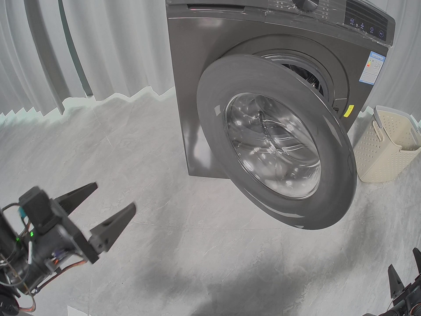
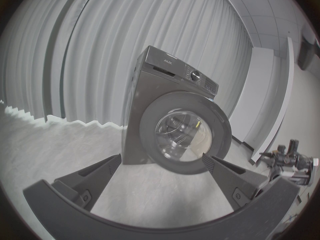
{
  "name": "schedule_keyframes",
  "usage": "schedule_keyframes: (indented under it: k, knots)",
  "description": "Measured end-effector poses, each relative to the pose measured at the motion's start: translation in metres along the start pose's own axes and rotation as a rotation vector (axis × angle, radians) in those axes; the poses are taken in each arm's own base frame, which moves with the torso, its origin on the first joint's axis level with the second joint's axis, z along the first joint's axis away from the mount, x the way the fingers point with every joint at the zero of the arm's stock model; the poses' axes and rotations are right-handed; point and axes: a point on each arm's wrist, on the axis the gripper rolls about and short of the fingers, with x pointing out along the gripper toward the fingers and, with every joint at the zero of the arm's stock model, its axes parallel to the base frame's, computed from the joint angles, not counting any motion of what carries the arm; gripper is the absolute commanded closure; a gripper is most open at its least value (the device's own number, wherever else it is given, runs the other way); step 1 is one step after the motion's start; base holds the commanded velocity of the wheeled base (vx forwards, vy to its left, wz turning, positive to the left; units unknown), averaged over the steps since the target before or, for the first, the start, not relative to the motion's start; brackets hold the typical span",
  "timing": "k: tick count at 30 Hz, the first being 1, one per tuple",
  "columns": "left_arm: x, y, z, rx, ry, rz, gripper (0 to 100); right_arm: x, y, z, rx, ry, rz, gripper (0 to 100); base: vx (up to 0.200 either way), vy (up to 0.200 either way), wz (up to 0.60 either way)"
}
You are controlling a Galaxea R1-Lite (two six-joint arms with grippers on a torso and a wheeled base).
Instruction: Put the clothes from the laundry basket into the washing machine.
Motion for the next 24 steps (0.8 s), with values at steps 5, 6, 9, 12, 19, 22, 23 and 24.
schedule_keyframes:
  k: [5,6,9,12,19,22,23,24]
  knots:
    - [-0.054,0.014,-0.018,0.046,0.032,0.079,0,0.0,0.0,0.0,0.0,0.0,0.0,0,0.0,0.0,0.0]
    - [-0.062,0.016,-0.02,0.052,0.035,0.097,0,0.0,0.0,0.0,0.0,0.0,-0.001,0,0.0,0.0,0.0]
    - [-0.087,0.021,-0.028,0.069,0.049,0.159,0,0.0,0.0,0.0,0.0,0.0,-0.002,0,0.0,0.0,0.0]
    - [-0.109,0.022,-0.04,0.08,0.074,0.218,0,0.0,0.0,0.0,0.0,0.0,-0.003,0,0.0,0.0,0.0]
    - [-0.151,0.018,-0.071,0.098,0.112,0.383,0,0.0,0.0,0.0,0.0,0.0,-0.004,0,0.0,0.0,0.0]
    - [-0.16,0.015,-0.079,0.11,0.088,0.47,0,0.0,0.0,0.0,0.0,0.0,-0.004,0,0.0,0.0,0.0]
    - [-0.161,0.014,-0.081,0.113,0.075,0.491,0,0.0,0.0,0.0,0.0,0.0,-0.004,0,0.0,0.0,0.0]
    - [-0.163,0.013,-0.082,0.114,0.062,0.512,0,0.0,0.0,0.0,0.0,0.0,-0.004,0,0.0,0.0,0.0]
